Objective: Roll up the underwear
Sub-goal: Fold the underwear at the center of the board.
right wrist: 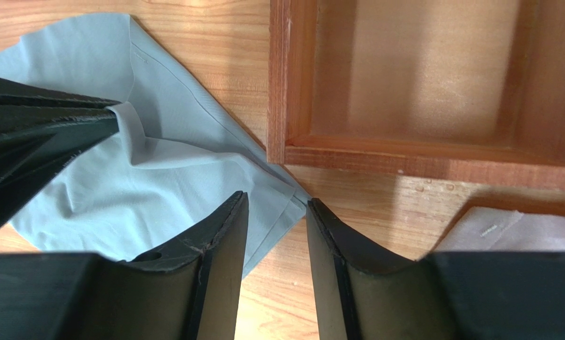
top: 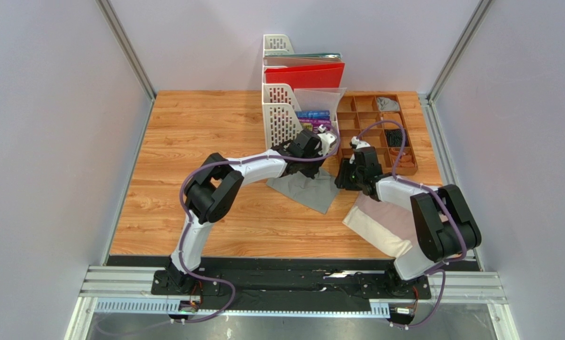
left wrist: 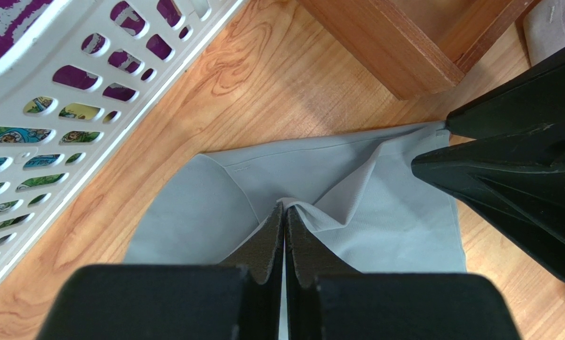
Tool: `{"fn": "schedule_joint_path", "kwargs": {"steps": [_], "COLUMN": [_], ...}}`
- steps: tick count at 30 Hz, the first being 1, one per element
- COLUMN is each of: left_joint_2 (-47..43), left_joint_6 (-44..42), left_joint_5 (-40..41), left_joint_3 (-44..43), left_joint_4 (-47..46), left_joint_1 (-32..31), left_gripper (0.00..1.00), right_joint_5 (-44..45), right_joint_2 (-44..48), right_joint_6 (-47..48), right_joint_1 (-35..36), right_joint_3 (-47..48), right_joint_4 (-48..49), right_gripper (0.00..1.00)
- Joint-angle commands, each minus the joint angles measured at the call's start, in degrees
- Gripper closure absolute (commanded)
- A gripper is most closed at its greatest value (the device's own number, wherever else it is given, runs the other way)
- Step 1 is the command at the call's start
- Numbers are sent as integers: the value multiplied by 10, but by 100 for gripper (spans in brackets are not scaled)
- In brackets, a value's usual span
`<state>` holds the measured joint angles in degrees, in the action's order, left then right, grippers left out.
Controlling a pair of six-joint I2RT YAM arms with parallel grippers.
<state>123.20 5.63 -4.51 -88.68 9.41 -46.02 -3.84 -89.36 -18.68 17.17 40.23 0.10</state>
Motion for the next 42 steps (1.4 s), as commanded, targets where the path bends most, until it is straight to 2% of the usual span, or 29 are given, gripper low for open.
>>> {"fn": "schedule_joint_path", "kwargs": {"steps": [1, 6, 24, 35, 36, 42], "left_joint_2": [11, 12, 14, 14, 14, 16], "left_joint_6": [-13, -14, -21, -20, -19, -18], "left_joint_5": [-9, 5, 14, 18, 18, 13], "left_joint_3": [-32, -35, -44, -51, -52, -57], "left_joint_4": [-7, -5, 5, 13, 12, 14], "left_joint_1": [2, 2, 2, 2, 2, 2], "left_gripper": [100, 100, 100, 100, 100, 100], "right_joint_5": [-7, 8, 6, 15, 18, 19], "right_joint_2": [-12, -1, -20, -9, -6, 11], "right_joint_6": [-10, -5, 27, 23, 23, 22], "right_joint_1": [-2, -4, -6, -6, -6, -6], "right_joint_3": [20, 18, 35, 27, 25, 15], "right_joint_4": [24, 28, 37, 32, 31, 25], "right_gripper": [59, 59, 71, 92, 99, 100]}}
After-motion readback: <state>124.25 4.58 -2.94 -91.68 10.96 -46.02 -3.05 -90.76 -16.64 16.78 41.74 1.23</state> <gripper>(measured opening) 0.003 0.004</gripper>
